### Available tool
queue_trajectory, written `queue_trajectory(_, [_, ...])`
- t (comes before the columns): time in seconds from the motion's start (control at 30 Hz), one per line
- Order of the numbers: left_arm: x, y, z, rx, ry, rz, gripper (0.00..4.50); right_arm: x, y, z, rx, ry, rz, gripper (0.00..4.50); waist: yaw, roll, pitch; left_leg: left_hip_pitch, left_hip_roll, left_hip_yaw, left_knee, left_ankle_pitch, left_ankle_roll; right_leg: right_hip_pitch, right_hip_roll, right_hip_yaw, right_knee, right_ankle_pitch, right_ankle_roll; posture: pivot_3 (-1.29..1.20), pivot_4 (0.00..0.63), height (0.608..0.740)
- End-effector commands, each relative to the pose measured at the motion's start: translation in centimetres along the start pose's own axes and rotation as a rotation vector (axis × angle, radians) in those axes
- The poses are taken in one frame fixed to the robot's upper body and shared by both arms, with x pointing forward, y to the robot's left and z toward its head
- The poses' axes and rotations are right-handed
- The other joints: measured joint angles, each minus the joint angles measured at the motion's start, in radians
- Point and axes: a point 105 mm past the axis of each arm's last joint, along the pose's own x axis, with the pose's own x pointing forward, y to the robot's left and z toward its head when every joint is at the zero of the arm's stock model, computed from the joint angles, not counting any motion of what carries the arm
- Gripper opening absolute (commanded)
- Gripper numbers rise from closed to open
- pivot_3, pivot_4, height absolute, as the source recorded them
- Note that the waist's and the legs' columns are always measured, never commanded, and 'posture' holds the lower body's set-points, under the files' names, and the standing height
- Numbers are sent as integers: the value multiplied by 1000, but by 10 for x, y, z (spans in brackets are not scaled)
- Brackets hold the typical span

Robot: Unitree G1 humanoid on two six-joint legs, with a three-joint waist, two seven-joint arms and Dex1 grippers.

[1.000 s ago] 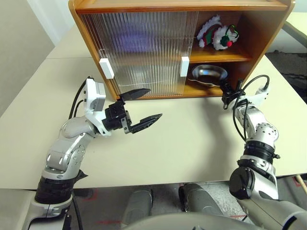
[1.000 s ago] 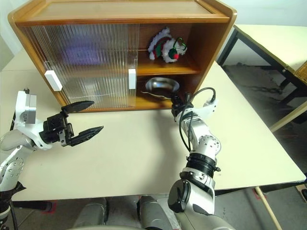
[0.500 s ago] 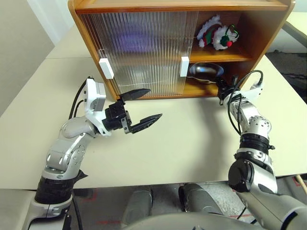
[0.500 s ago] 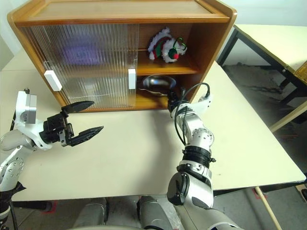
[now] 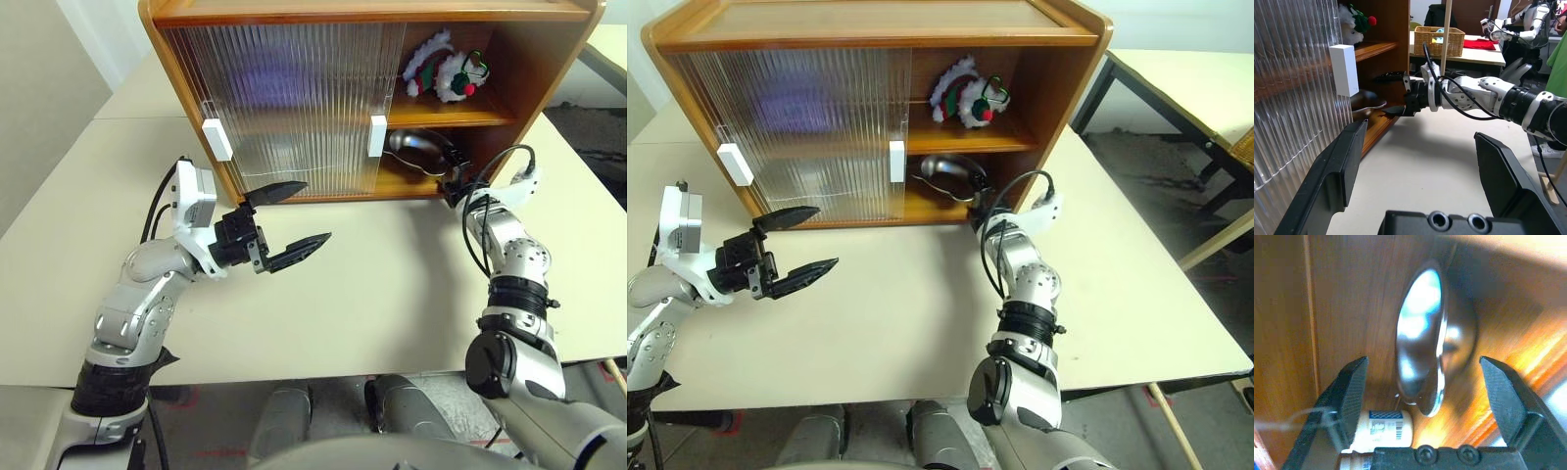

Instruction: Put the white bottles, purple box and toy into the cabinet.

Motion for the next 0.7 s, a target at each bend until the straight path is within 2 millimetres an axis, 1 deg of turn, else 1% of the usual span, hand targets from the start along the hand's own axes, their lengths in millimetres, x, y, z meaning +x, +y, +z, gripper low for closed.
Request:
queue_trajectory(0.03, [0,-2,-2,3,9,-10,4500,-9,0,2,-36,-18,-8,4461,0,0,0,0,0,0,0,0,0,0,0,0,0,0,0,0,81,740])
queue_trajectory(0.13, [0,-2,-3,3,7,-5,4500,-22,1,7,-71,-14,1,4461,0,0,0,0,0,0,1,0,0,0,0,0,0,0,0,0,81,740])
queue_trajectory(0.27, [-2,-3,-3,2,8,-2,4500,-35,-1,8,-122,15,-2,4461,0,0,0,0,0,0,1,0,0,1,0,0,0,0,1,-1,86,740])
queue_trajectory(0.33, [-2,-3,-3,0,8,-2,4500,-49,2,-2,-317,107,59,4461,3,0,0,0,0,0,2,0,0,1,0,0,0,0,1,-3,88,740])
queue_trajectory(0.37, [-2,-3,-3,0,8,-2,4500,-54,3,-8,-385,148,85,4461,4,0,0,0,0,0,2,0,0,2,0,0,0,0,1,-2,89,740])
queue_trajectory(0.4, [-2,-3,-4,-1,8,-2,4500,-64,7,-20,-492,233,154,4461,5,0,0,0,0,0,2,0,0,2,0,0,0,0,1,-1,92,740])
queue_trajectory(0.43, [-2,-3,-4,-1,8,-1,4500,-70,8,-29,-551,291,201,4461,5,0,0,0,-1,1,3,0,0,2,0,0,0,0,1,-1,92,740])
queue_trajectory(0.47, [-3,-2,-4,-2,9,3,4500,-81,11,-41,-605,371,262,4295,5,0,0,0,-1,2,3,0,0,3,0,0,0,0,1,-5,93,740])
queue_trajectory(0.53, [-5,-1,-4,-2,12,9,4500,-94,12,-55,-666,461,331,3826,3,0,0,1,-5,5,3,0,-1,4,1,0,0,-1,1,-7,95,740])
queue_trajectory(0.57, [-7,0,-4,-2,15,11,4500,-98,13,-58,-695,486,355,3508,1,0,0,2,-8,5,3,0,-1,4,2,0,0,-2,-1,-7,95,740])
queue_trajectory(0.63, [-11,1,-6,-3,29,15,4500,-102,18,-63,-758,506,420,2707,0,0,0,3,-8,6,3,1,-2,5,2,0,0,-7,1,-6,96,740])
queue_trajectory(0.67, [-13,2,-6,-4,35,18,4500,-102,24,-64,-792,497,463,2410,0,0,0,3,-9,6,3,1,-3,5,2,0,0,-7,3,-6,96,740])
queue_trajectory(0.7, [-15,3,-7,-3,41,24,4500,-102,33,-68,-837,496,535,1947,0,-1,0,3,-9,5,3,2,-3,5,2,0,0,-7,4,-6,96,740])
